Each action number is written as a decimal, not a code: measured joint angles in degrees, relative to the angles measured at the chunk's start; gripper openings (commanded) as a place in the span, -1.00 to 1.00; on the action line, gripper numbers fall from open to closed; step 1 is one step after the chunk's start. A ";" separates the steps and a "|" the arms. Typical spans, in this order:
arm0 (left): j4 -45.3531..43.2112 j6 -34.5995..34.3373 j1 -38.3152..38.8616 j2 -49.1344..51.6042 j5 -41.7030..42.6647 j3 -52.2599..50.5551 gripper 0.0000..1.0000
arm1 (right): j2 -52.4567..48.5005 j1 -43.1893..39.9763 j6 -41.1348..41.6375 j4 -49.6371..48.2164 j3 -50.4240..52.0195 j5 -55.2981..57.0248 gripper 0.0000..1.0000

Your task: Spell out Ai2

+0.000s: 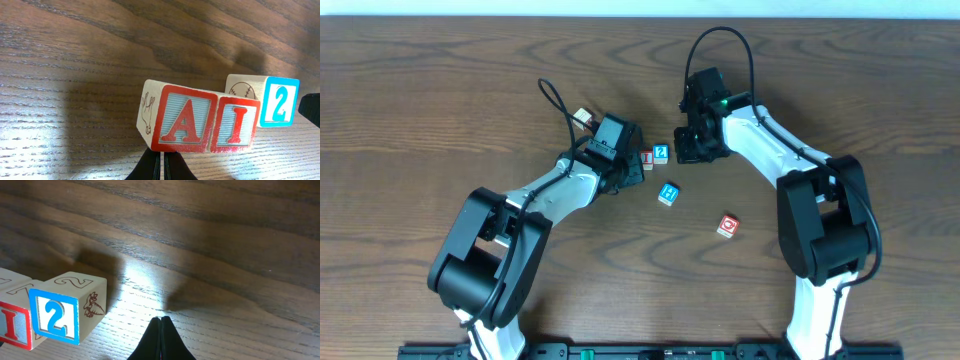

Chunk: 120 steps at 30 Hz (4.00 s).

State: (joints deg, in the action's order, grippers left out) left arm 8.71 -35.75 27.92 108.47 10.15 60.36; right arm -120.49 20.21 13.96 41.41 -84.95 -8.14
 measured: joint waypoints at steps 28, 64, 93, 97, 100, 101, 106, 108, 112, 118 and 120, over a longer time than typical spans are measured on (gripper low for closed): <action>0.04 0.00 -1.14 0.00 0.02 0.00 -0.88 | 0.00 0.68 -4.17 -14.91 0.09 -7.10 -0.98; -0.07 0.22 -1.29 0.00 1.53 0.00 -0.88 | -1.20 1.25 -5.05 -10.64 0.09 -10.54 -0.98; -0.20 0.22 -1.29 0.00 1.53 0.00 -0.88 | -1.20 1.25 -8.61 -9.90 0.09 -14.71 -0.97; -0.20 0.22 -1.29 0.00 1.60 0.00 -0.88 | -1.20 1.25 -8.57 -10.93 0.09 -14.19 -0.97; 0.17 0.48 -1.29 0.00 2.12 0.00 -0.88 | -1.20 1.18 -8.15 -12.13 0.09 -13.88 -0.97; 0.55 1.05 -1.29 0.00 2.43 0.02 -0.88 | -1.20 1.03 -8.02 -12.37 0.09 -13.84 -0.97; 7.67 3.69 -1.36 -0.09 3.02 2.29 -0.88 | -1.20 -0.42 -7.45 -12.39 -0.02 -13.68 -0.97; 10.45 4.70 -1.60 -0.48 2.95 3.74 -0.88 | -1.20 -1.20 -7.37 -11.89 -0.46 -13.55 -0.98; 13.16 6.10 -2.69 -3.54 -1.38 5.27 -0.88 | -1.20 -2.40 -7.02 -10.08 -2.16 -13.25 -0.97; 10.29 7.87 -3.50 -5.73 -8.39 6.34 -0.88 | -1.22 -2.51 -6.95 -7.74 -2.67 -13.07 -0.97; 9.94 8.24 -3.48 -5.40 -9.18 6.34 -0.88 | -1.22 -2.51 -6.95 -7.21 -2.67 -13.07 -0.97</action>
State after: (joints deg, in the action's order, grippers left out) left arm 18.65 -27.51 24.45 103.07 0.97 66.70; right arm -121.71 17.69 7.01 34.20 -87.61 -21.21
